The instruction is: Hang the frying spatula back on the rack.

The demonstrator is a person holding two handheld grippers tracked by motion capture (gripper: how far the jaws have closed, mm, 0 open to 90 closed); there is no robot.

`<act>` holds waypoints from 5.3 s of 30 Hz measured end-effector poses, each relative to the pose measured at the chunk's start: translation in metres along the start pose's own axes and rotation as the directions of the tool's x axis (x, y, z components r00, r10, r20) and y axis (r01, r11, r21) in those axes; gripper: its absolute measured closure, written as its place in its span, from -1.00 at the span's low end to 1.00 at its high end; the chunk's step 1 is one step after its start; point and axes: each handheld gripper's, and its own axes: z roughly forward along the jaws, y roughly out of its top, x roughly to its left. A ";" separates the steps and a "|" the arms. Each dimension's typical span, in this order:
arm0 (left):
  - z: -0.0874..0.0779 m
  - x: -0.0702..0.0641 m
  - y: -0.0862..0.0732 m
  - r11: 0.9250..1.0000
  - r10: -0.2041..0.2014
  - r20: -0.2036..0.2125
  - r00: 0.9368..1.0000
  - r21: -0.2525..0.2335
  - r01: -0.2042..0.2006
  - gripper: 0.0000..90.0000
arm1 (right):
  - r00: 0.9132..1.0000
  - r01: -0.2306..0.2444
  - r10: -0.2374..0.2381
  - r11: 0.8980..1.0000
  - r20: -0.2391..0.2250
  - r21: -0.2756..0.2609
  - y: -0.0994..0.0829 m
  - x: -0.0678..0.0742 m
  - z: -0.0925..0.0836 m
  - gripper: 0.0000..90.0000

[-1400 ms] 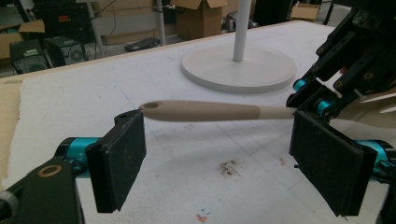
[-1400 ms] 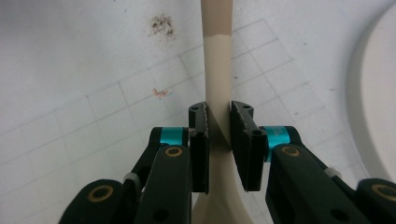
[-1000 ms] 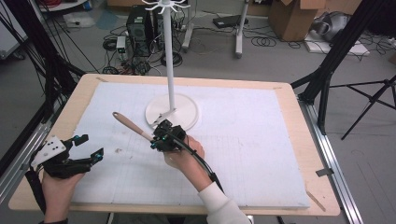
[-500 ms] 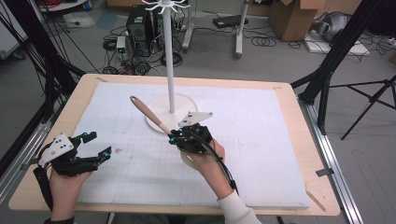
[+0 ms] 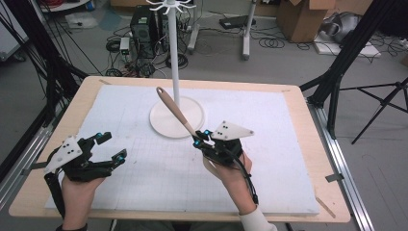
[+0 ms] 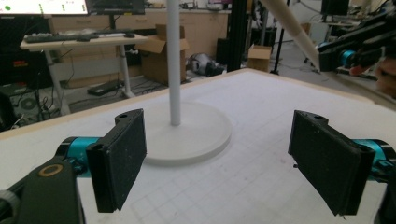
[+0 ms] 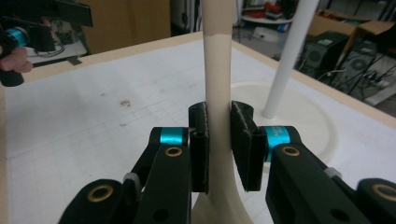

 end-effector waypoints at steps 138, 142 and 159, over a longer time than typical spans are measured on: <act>0.177 0.038 0.177 1.000 -0.008 0.566 0.825 -0.008 0.014 0.70 | 0.923 -0.002 -0.017 0.999 -0.383 -0.049 -0.073 -0.064 -0.080 -0.40; 0.187 0.034 0.182 1.000 -0.010 0.551 0.834 0.007 0.007 0.70 | 0.925 -0.005 -0.013 0.999 -0.379 -0.046 -0.074 -0.065 -0.080 -0.40; 0.225 0.027 0.198 0.997 -0.044 0.450 0.892 0.075 0.011 0.70 | 0.927 -0.019 0.001 0.999 -0.376 -0.046 -0.078 -0.068 -0.085 -0.40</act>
